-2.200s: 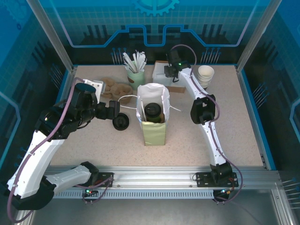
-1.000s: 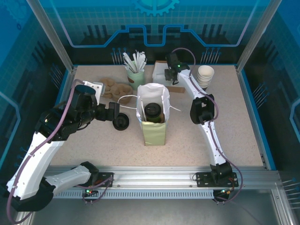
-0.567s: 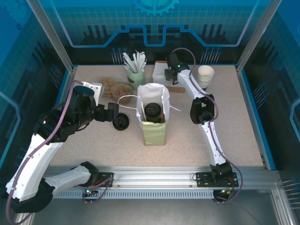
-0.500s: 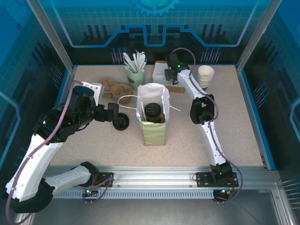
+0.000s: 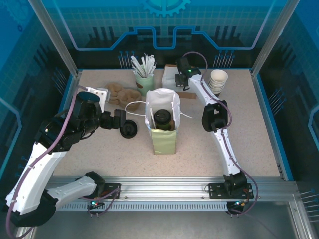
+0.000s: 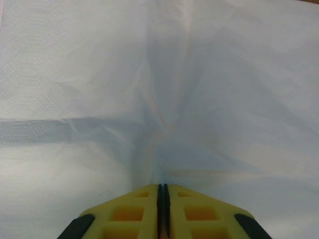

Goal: Pack the takeout coffee

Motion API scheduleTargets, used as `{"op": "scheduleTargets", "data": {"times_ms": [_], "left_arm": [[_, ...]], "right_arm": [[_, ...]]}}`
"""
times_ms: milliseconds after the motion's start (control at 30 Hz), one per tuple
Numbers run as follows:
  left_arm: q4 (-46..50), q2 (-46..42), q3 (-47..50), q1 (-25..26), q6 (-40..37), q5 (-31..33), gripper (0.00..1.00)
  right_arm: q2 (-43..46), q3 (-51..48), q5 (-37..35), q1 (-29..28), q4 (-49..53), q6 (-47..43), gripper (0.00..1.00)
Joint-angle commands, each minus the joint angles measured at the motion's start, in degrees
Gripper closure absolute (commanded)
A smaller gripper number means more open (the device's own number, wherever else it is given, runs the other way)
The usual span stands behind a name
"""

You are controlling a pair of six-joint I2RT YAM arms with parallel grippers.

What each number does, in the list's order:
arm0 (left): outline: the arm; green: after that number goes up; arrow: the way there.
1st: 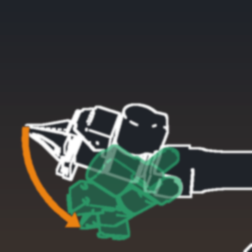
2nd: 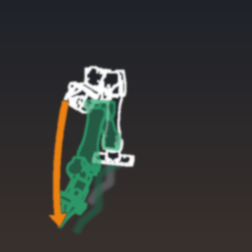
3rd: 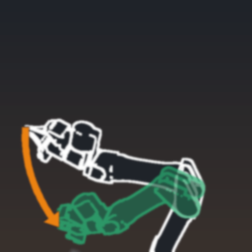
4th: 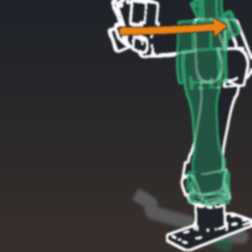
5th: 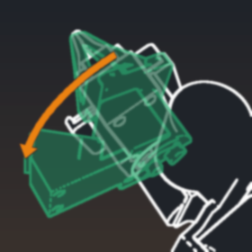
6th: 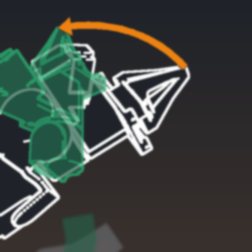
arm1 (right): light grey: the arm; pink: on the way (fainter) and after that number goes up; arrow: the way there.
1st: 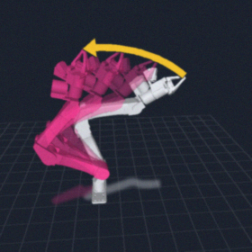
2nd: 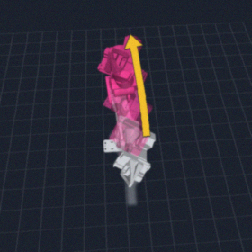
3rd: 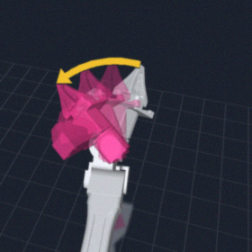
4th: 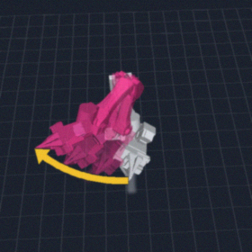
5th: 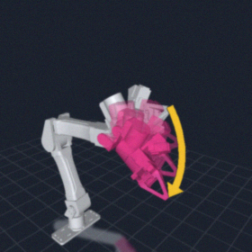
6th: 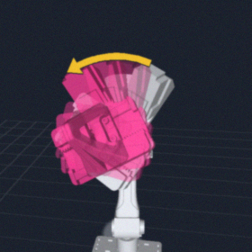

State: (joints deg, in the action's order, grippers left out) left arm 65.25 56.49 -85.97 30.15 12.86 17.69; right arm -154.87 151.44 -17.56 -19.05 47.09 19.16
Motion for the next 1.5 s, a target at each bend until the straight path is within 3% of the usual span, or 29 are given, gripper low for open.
{"op": "scheduleTargets", "data": {"times_ms": [0, 100, 733, 967, 1200, 1467], "left_arm": [[-0.54, -0.83, 0.81, -0.46, 0.98, -1.03, 0.01], [-0.63, -0.77, 0.81, -0.48, 0.94, -0.96, 0.01], [-2.74, -0.68, 1.68, -0.49, 0.83, -0.86, 0.01], [-4.54, -0.65, 3.12, -0.52, 0.84, -0.64, 0.01], [-7.73, -2.35, 5.91, -0.45, 3.79, 5.20, 0.01], [-14.13, -5.06, 9.41, -0.61, 3.10, 5.90, 0.01]], "right_arm": [[0.71, 0.43, -0.29, 0.60, 0.89, 0.42, 0.96], [3.37, 0.44, -0.39, 0.35, 0.99, 0.27, 1.00], [29.06, 1.89, 0.93, -3.94, 6.22, -1.51, 1.00], [38.39, 1.15, 8.40, -6.32, 10.63, 3.67, 1.00], [51.51, -13.02, 18.25, -9.09, 6.37, 14.34, 1.00], [61.44, -27.73, 23.62, -13.27, 1.92, 23.88, 1.00]]}}
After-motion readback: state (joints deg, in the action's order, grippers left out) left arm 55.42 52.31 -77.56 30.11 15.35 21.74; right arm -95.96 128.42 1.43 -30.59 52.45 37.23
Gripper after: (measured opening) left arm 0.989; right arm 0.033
